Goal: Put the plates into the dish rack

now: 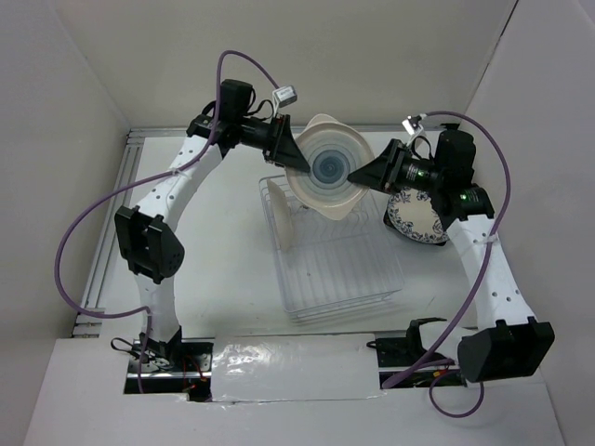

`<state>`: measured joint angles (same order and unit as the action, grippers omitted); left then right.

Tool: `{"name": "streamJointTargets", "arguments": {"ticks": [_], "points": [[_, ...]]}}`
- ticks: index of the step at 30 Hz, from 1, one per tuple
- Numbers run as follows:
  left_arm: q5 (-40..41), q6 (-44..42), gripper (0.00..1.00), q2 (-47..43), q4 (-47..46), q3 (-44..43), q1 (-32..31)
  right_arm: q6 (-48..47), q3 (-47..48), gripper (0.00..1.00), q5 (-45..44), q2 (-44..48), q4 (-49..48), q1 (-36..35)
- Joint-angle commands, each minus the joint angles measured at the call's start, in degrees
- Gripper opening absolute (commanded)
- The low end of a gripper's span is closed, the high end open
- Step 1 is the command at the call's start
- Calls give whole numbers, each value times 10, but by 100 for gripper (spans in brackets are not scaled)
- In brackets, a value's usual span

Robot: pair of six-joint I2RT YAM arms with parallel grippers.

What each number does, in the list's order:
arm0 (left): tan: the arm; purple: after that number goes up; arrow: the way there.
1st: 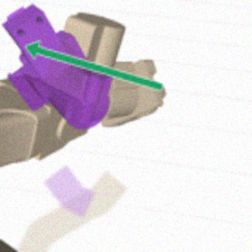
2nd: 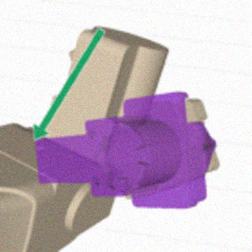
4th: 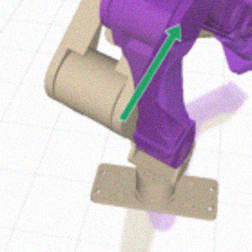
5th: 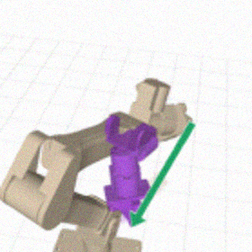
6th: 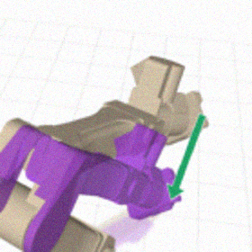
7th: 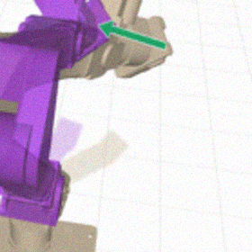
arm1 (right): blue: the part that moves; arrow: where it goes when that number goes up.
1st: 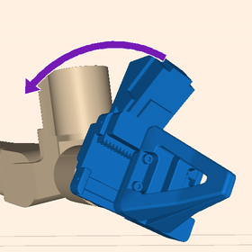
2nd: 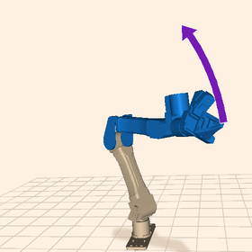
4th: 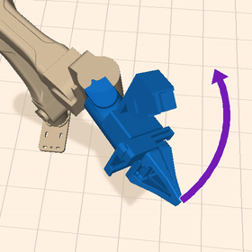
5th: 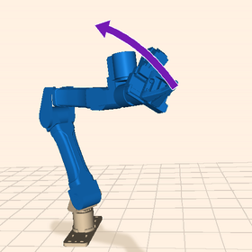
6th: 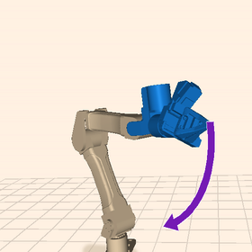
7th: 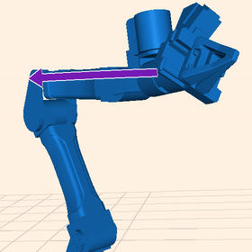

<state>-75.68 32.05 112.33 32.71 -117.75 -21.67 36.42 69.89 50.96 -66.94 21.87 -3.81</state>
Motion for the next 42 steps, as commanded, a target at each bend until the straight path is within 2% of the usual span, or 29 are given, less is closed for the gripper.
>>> {"name": "streamJointTargets", "arguments": {"ticks": [1,3,4,7,9,10,11,13,14,15,17,18,20,21,23,24,26,30,35,42], "points": [[-98,20,0,-22,-65,-11,0,-4,4,31,44,16,-63,-5],[-97,20,0,-24,-68,-4,0,0,4,21,42,22,-67,-4],[-97,20,0,-24,-68,-3,1,1,5,13,39,27,-64,-4],[-91,20,0,-22,-63,-3,2,-7,10,0,-5,45,-40,-8],[-83,18,1,-21,-53,-4,5,-15,20,0,-71,56,-3,-11],[-78,16,8,-22,-49,-4,8,-24,31,0,-99,61,11,-13],[-74,15,36,-20,-46,-4,8,-28,37,0,-124,66,32,-16],[-58,11,62,-24,-34,-2,13,-35,56,0,-186,79,49,-24],[-50,7,79,-27,-30,-5,14,-40,65,0,-207,82,73,-30],[-34,1,83,-27,-16,-7,18,-48,87,0,-256,83,87,-34],[-8,-8,85,-32,9,-14,24,-58,110,0,-308,83,136,-46],[40,-15,85,-40,37,-20,34,-71,137,0,-361,80,151,-63],[87,-24,85,-77,54,-4,61,-84,168,0,-429,67,206,-90],[138,-28,85,-91,63,6,75,-94,200,0,-498,61,221,-127],[182,-35,85,-133,76,25,113,-103,233,0,-567,41,266,-165],[232,-37,84,-142,96,26,123,-104,242,0,-630,35,279,-201],[288,-46,84,-167,114,24,150,-104,258,0,-684,14,307,-250],[341,-48,83,-186,154,16,180,-79,284,0,-816,-49,353,-323],[360,-46,83,-198,162,26,206,-24,321,0,-905,-112,393,-396],[356,-48,83,-201,169,31,240,8,335,0,-908,-171,394,-450]]}}
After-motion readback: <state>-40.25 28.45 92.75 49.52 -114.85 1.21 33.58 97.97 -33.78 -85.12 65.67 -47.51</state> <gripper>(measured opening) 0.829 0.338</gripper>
